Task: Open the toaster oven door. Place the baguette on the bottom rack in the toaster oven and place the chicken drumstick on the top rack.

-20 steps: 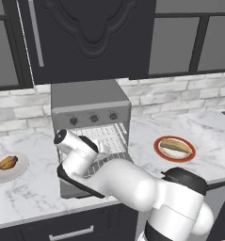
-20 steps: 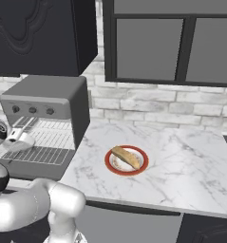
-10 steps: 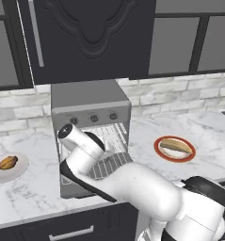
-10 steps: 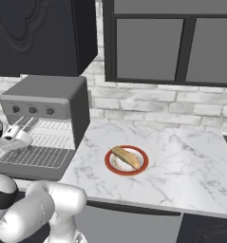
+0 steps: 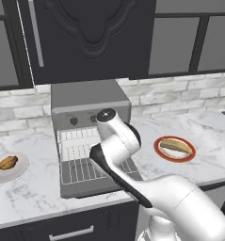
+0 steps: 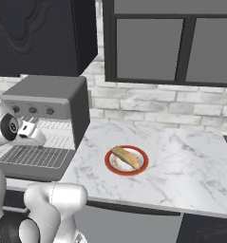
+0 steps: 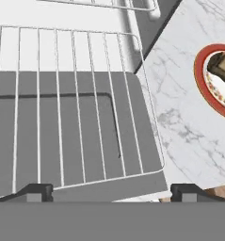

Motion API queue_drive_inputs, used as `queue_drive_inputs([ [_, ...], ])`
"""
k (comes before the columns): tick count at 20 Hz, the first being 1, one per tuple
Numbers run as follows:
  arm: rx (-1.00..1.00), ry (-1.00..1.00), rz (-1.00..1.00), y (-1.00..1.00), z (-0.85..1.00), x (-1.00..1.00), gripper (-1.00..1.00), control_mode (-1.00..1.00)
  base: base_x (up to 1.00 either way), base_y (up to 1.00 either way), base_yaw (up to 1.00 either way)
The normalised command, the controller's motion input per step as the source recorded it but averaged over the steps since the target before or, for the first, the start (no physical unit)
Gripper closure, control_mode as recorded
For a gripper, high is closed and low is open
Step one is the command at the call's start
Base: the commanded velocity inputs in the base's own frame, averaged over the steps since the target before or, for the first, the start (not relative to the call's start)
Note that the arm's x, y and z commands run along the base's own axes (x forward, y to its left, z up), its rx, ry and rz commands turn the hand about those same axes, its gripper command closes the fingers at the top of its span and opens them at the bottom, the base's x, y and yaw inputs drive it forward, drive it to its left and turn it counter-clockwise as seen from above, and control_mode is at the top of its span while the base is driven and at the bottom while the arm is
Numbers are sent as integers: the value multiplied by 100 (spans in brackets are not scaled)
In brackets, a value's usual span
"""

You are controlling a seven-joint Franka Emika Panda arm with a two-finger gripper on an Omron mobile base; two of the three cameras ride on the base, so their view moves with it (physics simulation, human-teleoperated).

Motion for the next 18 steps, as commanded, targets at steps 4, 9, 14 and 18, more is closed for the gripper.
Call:
queue_drive_inputs([
  [4,12,0,1,-59,24,-7,-100,-100,0,0,0],
  [9,13,-1,3,-46,12,0,-100,-100,0,0,0],
  [14,3,-1,16,-47,12,0,-100,-100,0,0,0],
  [18,-5,-1,20,-54,5,0,-100,-100,0,0,0],
])
